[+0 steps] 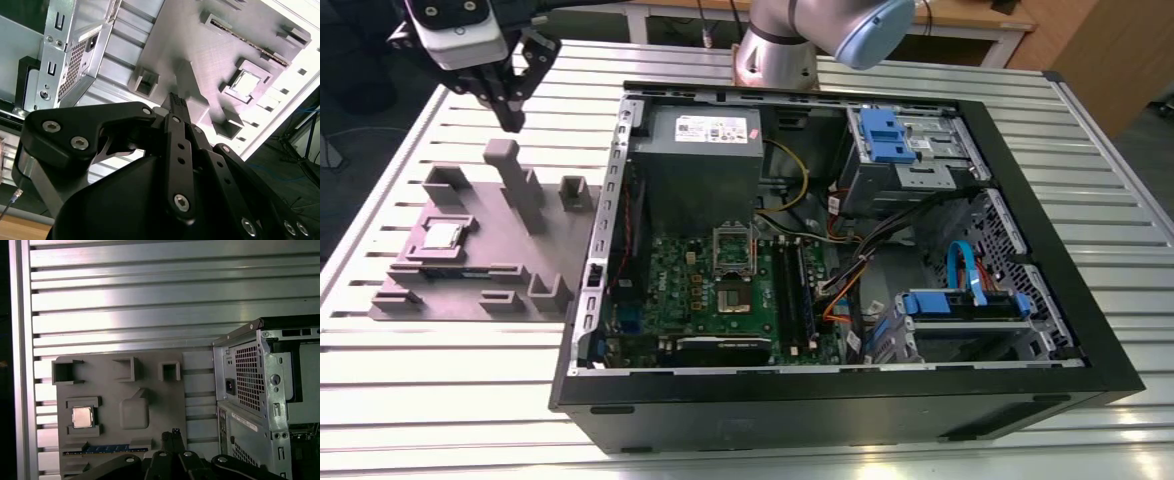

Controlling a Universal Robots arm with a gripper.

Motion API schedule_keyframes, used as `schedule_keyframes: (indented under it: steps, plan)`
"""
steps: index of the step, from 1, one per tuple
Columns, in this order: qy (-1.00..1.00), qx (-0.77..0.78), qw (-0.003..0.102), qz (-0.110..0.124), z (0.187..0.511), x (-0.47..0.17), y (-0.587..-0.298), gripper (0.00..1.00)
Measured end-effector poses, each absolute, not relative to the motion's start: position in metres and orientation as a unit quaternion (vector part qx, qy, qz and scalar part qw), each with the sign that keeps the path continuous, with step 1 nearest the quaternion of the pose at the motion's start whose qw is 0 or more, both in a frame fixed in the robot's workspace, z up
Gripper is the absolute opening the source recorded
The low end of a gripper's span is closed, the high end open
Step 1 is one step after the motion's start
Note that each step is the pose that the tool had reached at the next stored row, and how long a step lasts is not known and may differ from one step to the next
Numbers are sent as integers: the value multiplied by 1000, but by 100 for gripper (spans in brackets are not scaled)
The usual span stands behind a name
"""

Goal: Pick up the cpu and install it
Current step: 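Reach for the cpu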

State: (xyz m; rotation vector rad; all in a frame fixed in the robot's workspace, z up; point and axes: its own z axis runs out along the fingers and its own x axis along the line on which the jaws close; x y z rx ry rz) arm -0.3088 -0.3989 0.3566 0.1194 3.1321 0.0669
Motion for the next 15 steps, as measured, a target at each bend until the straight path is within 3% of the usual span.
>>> schedule_keyframes:
  steps: [15]
  plan:
    - [999,38,3,21,357,-312,-399,10]
